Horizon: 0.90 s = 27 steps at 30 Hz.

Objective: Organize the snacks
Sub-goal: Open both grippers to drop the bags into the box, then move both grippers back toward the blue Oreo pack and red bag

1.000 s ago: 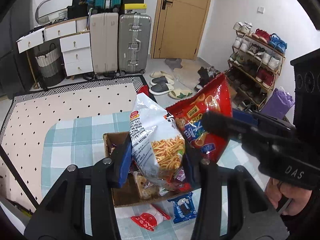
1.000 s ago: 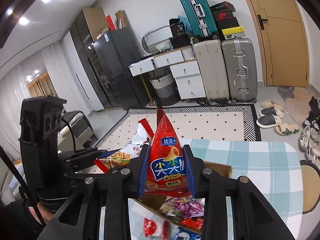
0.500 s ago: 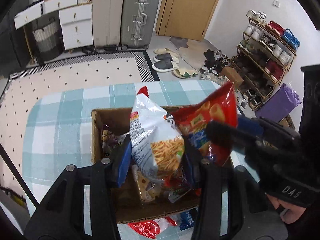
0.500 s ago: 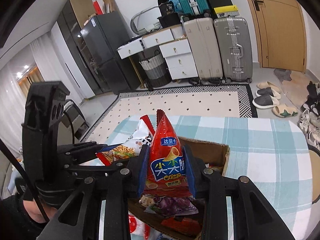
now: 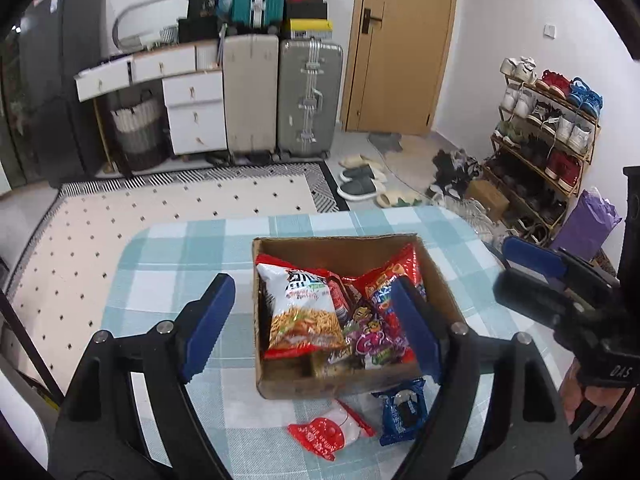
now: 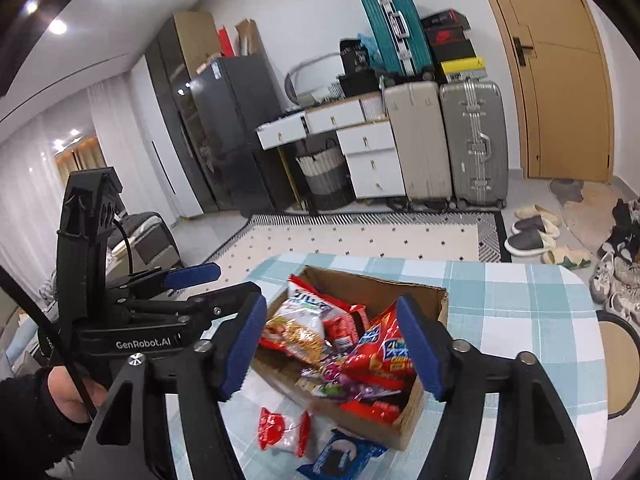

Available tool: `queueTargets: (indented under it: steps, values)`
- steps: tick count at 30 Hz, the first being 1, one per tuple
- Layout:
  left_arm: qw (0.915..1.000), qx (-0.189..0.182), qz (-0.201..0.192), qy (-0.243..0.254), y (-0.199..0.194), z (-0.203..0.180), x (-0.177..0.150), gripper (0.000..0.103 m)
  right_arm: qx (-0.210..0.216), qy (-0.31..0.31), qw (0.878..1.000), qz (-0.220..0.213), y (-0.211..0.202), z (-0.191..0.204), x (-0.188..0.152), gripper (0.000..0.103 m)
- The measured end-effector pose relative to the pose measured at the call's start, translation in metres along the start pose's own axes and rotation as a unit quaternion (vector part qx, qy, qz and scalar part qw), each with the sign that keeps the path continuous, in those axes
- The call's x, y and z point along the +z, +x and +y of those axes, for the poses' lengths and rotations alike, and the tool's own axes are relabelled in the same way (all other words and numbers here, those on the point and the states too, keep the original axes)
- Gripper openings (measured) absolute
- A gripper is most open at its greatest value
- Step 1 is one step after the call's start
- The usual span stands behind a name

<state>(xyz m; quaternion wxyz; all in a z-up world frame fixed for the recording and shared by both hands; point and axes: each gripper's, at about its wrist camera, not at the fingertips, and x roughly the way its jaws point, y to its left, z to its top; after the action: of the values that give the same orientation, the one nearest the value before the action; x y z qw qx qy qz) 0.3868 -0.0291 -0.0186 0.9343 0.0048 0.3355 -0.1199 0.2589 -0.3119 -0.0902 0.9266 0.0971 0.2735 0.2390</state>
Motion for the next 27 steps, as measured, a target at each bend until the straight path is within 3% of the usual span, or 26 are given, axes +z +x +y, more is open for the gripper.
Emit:
queueTargets:
  steps: [5,13,19,27]
  values:
    - [0.9988,0.024,-0.037,0.022,-0.053,-0.014,-0.021,0.081,0.014,0.002,0.999,-0.031,-0.038,0.016,-0.024,0.087]
    - [0.9971,0.038,-0.065,0.014,-0.117,-0.032,-0.056,0.084,-0.003,-0.031,0.998,-0.059,-0.082,0.051,-0.067,0.097]
    - [0.9943,0.049,-0.091,0.027,-0.145,-0.042,-0.087,0.102,-0.021,-0.044,0.996,-0.078,-0.104,0.068,-0.098,0.101]
    - [0.9937,0.052,-0.096,0.021,-0.155,-0.046,-0.128,0.102,-0.036,-0.064,0.994,-0.080,-0.109,0.084,-0.137,0.102]
